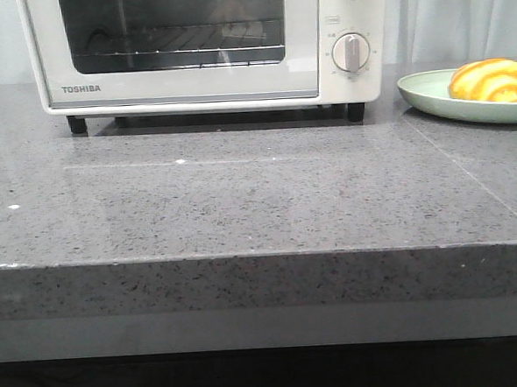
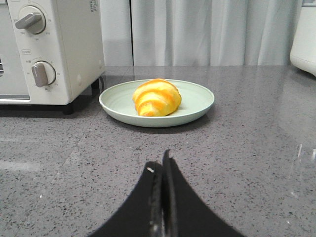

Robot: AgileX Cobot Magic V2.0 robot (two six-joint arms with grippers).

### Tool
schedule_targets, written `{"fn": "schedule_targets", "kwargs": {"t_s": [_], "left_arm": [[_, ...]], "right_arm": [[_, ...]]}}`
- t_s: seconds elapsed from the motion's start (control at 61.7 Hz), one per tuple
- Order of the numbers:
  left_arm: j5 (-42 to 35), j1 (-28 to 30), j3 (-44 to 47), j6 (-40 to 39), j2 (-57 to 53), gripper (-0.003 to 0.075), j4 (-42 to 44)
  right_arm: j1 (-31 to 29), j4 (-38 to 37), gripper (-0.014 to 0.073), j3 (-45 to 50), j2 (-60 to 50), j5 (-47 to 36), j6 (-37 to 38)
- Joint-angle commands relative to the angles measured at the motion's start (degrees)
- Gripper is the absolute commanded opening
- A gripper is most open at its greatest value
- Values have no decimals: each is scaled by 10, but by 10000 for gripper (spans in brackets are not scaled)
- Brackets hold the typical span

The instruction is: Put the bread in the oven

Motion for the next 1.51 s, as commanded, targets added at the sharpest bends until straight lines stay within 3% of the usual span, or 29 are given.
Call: {"fn": "schedule_targets", "kwargs": {"t_s": [0.0,0.616,0.859,1.15,1.491], "left_arm": [[-47,-4,14,-2,-12,-18,-1],[-53,-4,14,-2,-12,-18,-1],[-100,-4,-4,-2,-12,-18,-1],[13,-4,-178,-2,25,-18,0],[178,-4,-422,-2,184,-18,-1]], "right_arm": [[-3,-6,-118,2,-12,-49,-6],[-3,-6,-118,2,-12,-49,-6],[-3,27,-118,-16,-12,-56,-4],[-3,12,-118,-182,5,58,-4],[-3,-11,-118,-387,149,181,-4]]}}
